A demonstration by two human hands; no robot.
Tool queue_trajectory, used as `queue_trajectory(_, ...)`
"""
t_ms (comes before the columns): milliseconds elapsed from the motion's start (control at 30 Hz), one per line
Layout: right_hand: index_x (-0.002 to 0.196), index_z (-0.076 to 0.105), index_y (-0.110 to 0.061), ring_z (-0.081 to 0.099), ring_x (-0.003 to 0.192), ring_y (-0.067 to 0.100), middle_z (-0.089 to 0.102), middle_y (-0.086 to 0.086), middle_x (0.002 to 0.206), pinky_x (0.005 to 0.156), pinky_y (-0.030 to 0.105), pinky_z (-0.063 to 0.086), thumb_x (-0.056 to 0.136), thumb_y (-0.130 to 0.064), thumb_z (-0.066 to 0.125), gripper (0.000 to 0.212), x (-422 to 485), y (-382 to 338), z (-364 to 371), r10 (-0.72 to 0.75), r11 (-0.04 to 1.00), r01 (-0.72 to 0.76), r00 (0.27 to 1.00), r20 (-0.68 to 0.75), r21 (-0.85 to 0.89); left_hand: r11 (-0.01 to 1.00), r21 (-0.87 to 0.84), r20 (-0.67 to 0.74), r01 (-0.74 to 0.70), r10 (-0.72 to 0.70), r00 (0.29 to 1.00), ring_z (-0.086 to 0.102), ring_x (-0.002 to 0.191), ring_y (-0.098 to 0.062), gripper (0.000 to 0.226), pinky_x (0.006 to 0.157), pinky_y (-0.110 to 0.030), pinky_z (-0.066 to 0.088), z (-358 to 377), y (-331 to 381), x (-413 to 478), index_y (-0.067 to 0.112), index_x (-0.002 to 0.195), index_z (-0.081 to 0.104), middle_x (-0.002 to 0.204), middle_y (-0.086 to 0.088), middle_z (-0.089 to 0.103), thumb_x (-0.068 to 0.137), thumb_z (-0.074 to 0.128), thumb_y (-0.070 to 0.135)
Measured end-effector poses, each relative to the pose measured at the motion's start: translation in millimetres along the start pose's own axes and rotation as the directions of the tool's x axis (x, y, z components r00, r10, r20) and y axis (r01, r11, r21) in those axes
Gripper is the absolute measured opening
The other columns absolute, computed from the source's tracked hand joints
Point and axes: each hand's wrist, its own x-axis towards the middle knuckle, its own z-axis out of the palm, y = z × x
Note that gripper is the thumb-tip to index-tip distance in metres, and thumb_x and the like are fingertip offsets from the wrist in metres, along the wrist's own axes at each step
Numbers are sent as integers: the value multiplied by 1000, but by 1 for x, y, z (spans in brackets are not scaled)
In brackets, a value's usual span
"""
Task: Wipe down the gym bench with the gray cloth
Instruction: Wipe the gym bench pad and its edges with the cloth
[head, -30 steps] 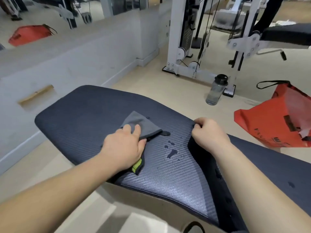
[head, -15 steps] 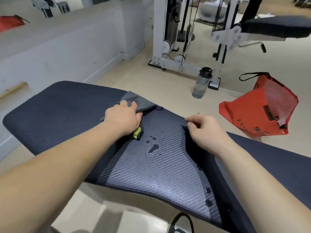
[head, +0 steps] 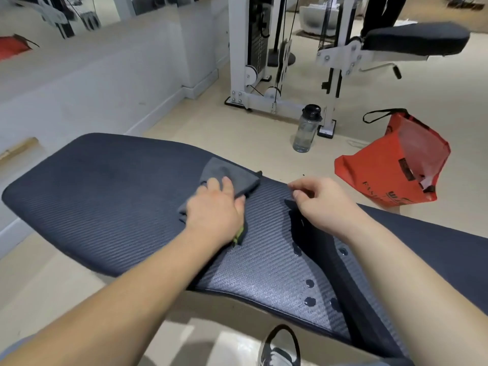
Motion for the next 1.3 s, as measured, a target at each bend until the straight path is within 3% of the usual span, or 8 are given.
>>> queue_trajectory(167, 123, 74, -18, 65, 102, 13, 70, -6, 103, 88, 20, 40, 101, -16, 56, 28, -2, -7, 4, -21, 1000, 21, 1000, 3, -8, 901, 22, -35, -433, 434, 900, 57, 111, -32, 69, 74, -42, 53, 8, -17, -82, 29, 159, 28, 126, -7, 52, 97, 31, 58)
queue_trajectory(233, 125, 73, -17, 62, 100, 12, 68, -7, 103, 88, 19, 39, 102, -16, 56, 28, -6, -9, 6, -28, 999, 28, 999, 34, -23, 922, 85, -53, -377, 382, 923, 60, 109, -33, 65, 75, -44, 55, 9, -41, -63, 33, 156, 34, 125, -8, 55, 95, 32, 57)
queue_trajectory(400, 128, 70, -16, 64, 102, 12, 72, -3, 115, 89, 20, 41, 100, -24, 62, 30, -16, -9, 6, -3, 999, 7, 997, 78, -46, 994, -9, -8, 111, -111, 994, 47, 127, -35, 68, 92, -48, 49, 1, -37, -47, 18, 162, 21, 144, -14, 44, 104, 28, 52)
queue_trajectory(600, 131, 70, -15, 64, 115, 18, 72, 4, 130, 93, 20, 37, 102, -20, 58, 33, -18, 0, -9, 67, 993, -66, 998, 1, -95, 959, 90, -17, -268, 270, 963, 49, 123, -29, 69, 84, -42, 53, 8, -27, -100, 25, 163, 17, 141, -7, 44, 101, 30, 55)
queue_trajectory(800, 130, 71, -15, 62, 125, 26, 71, 6, 131, 94, 23, 37, 101, -16, 55, 33, -35, 33, -29, 175, 976, -181, 983, -53, -123, 998, 10, 23, 69, -69, 997, 50, 129, -34, 67, 90, -46, 49, 1, -16, -61, 13, 161, 19, 146, -13, 45, 104, 27, 47)
queue_trajectory(1000, 129, 71, -16, 62, 125, 24, 71, 5, 132, 95, 23, 39, 100, -13, 53, 34, -34, 47, -34, 210, 970, -214, 977, -41, -115, 955, 91, 35, -281, 279, 960, 58, 123, -31, 69, 85, -42, 51, 1, 7, -95, 16, 162, 18, 145, -8, 47, 103, 25, 52)
queue_trajectory(1200, 130, 70, -17, 61, 126, 23, 70, 5, 133, 98, 23, 39, 100, -9, 50, 37, -31, 53, -39, 213, 976, -215, 976, -31, -46, 998, 59, -3, 31, -31, 1000, 59, 121, -37, 62, 87, -46, 51, -3, 21, -33, 4, 151, 31, 140, -16, 51, 105, 29, 44)
queue_trajectory(1300, 131, 69, -17, 60, 126, 23, 70, 4, 132, 102, 26, 42, 100, -10, 50, 37, -29, 55, -40, 208, 978, -209, 977, -44, -6, 987, 45, 14, -155, 155, 988, 58, 122, -35, 69, 85, -45, 51, 2, 60, -63, 5, 159, 21, 143, -13, 48, 105, 27, 47)
